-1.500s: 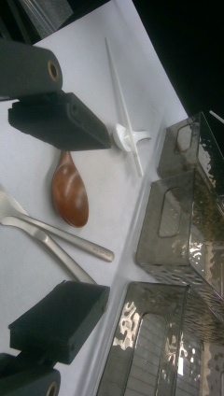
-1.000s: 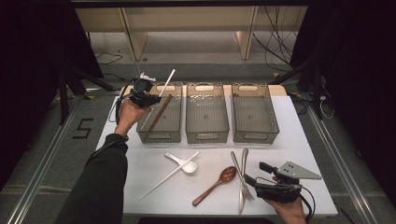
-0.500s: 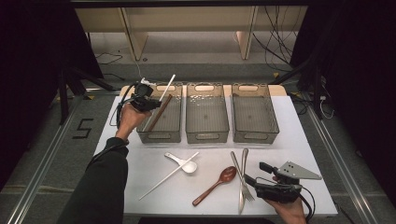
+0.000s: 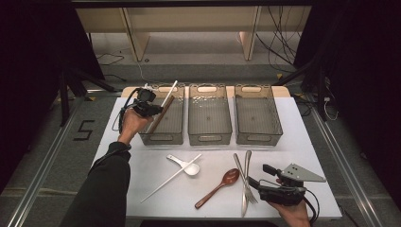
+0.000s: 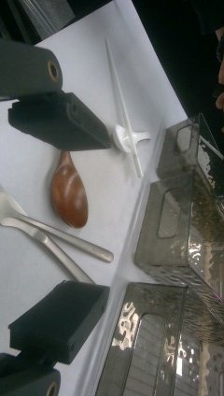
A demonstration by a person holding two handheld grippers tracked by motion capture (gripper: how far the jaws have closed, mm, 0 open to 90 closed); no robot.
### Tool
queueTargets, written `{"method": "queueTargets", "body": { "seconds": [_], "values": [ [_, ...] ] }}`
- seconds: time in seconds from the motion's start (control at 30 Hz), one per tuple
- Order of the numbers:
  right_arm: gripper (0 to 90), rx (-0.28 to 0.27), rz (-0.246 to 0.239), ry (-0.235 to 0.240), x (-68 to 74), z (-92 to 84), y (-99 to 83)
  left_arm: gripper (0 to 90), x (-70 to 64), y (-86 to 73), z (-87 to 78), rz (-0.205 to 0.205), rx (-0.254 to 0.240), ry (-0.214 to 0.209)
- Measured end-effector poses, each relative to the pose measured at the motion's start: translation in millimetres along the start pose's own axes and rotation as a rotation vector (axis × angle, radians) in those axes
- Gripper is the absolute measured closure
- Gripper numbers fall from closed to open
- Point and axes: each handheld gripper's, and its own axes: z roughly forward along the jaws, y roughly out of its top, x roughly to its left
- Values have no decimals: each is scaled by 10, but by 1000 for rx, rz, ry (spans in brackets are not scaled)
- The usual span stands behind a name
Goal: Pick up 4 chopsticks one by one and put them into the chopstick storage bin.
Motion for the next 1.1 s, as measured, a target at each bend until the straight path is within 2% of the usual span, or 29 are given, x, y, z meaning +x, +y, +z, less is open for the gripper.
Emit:
{"method": "queueTargets", "body": {
  "seconds": [0.1, 0.2, 0.3, 0.4, 0.47, 0.53, 0.63, 0.67, 0.7, 0.83, 1.03, 1.1],
  "values": [
    [252, 0, 0, 0, 0, 1, 0, 829, 1, 0, 2, -4, 2, 1],
    [252, 0, -1, 0, 2, 0, 0, 749, -7, 1, -23, -19, 8, 7],
    [252, 1, 1, 0, -1, 1, -1, 712, -20, -5, -76, -30, 12, 8],
    [252, 0, 1, 0, 0, 1, -1, 621, -32, -8, -118, -45, 26, -9],
    [252, 1, 1, 0, 0, 4, -1, 549, -72, -18, -159, -45, 39, -15],
    [252, 1, 0, -1, 2, 4, -1, 501, -137, -45, -235, -59, 61, -33],
    [252, 1, 0, -2, 3, 4, 0, 432, -188, -79, -290, -81, 65, -49],
    [252, 0, 1, -2, 2, 3, 0, 418, -246, -133, -349, -90, 67, -75],
    [252, 0, 1, -2, 2, 3, 0, 408, -246, -133, -349, -90, 67, -75],
    [252, 0, 1, -3, 2, 3, -1, 348, -405, -295, -456, -72, 85, -108],
    [252, 2, -1, -4, 4, 6, -1, 296, -537, -440, -565, -52, 75, -132],
    [252, 2, -2, -5, 5, 7, -2, 285, -609, -537, -599, -48, 67, -151]
  ]
}}
